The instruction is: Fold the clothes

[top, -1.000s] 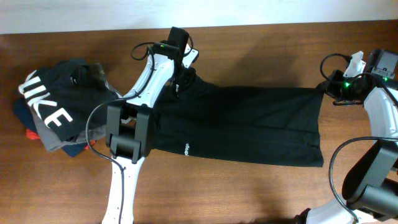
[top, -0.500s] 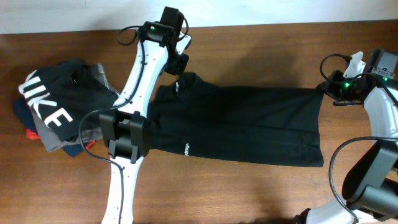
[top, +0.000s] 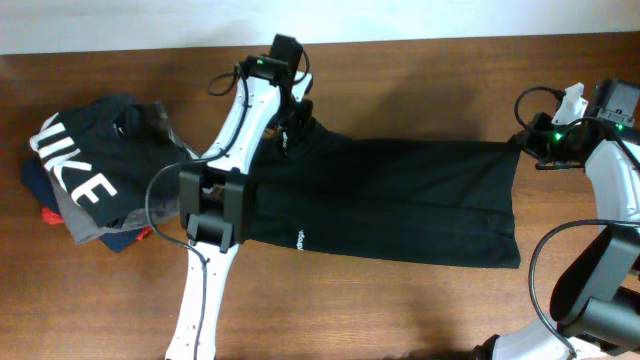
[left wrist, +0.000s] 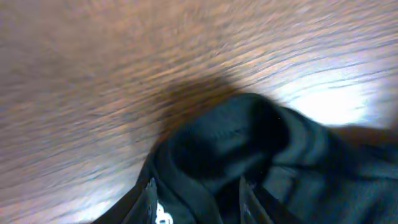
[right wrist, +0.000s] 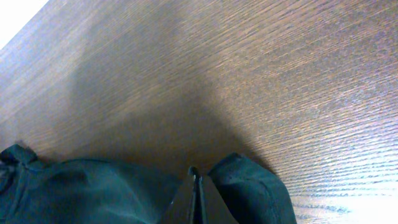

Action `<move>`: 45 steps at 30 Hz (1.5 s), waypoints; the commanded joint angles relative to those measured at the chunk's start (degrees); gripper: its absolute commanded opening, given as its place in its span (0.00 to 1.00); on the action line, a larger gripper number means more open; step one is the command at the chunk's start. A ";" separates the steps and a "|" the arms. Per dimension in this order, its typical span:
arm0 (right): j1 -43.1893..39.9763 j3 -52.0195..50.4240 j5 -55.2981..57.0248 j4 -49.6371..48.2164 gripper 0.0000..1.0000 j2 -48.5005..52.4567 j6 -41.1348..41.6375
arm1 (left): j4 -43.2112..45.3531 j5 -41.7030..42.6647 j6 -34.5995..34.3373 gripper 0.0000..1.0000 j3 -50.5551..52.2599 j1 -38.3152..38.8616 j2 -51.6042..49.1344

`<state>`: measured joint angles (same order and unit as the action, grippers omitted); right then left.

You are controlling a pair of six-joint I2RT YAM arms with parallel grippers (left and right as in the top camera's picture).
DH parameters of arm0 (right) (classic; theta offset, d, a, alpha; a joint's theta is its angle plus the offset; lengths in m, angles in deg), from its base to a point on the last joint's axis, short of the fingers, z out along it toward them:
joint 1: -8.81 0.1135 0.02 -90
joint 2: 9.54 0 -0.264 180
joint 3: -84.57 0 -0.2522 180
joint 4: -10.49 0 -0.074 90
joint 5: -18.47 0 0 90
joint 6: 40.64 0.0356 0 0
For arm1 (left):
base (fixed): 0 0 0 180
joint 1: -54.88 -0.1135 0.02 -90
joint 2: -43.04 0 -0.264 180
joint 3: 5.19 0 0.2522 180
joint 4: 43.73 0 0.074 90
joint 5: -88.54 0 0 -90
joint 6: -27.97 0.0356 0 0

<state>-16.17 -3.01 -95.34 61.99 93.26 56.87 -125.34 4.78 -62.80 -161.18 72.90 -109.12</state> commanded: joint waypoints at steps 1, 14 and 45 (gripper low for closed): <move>0.20 0.44 0.50 0.02 0.04 -0.81 -0.22 | 0.61 -2.05 -1.03 0.43 0.09 -0.24 -0.85; 0.13 0.44 0.52 0.04 0.04 -0.83 -0.22 | -3.85 -9.84 -0.98 0.00 -2.16 -0.37 0.35; 0.13 0.44 3.32 18.18 0.04 -8.44 -3.26 | -28.87 -10.54 0.98 0.00 -4.11 -1.42 22.29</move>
<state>-16.17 -3.01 -93.44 78.82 88.34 54.40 -153.95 -6.83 -62.93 -168.53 71.64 -95.02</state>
